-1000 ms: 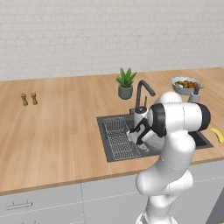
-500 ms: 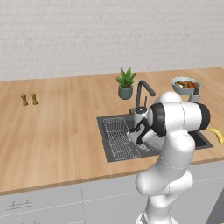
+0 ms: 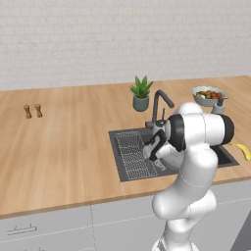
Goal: Put the colander in the sink, put the banana, mango in the colander, and turn on the sink faucet and pour water over the colander.
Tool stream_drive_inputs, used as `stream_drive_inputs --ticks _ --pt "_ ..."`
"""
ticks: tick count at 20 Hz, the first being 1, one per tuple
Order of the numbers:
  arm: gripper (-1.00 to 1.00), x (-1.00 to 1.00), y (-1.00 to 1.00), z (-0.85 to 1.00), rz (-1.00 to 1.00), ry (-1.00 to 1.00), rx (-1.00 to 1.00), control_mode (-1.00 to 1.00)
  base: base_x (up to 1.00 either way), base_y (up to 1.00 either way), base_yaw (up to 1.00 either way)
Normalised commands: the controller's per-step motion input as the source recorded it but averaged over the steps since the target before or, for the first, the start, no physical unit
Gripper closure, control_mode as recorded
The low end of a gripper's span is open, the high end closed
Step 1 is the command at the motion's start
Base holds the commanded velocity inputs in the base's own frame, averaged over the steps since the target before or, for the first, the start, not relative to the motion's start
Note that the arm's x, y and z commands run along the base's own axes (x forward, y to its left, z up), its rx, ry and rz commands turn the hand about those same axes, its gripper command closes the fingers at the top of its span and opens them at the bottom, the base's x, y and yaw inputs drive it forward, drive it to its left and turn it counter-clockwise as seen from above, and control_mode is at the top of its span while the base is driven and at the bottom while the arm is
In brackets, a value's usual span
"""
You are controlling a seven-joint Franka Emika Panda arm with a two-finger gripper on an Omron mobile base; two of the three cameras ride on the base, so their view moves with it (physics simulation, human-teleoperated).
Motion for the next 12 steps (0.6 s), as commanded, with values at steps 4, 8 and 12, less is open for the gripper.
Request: stream_drive_inputs --ticks 4,8,12 --pt "-1.0 0.0 0.0 -0.3 0.0 0.0 0.0 -1.0 0.0 0.0 0.0" --pt "-1.0 0.0 -0.02 -0.23 0.0 0.0 0.0 -1.0 0.0 0.0 0.0" --pt "-1.0 0.0 -0.06 -0.12 0.0 0.0 0.0 -1.0 0.0 0.0 0.0"
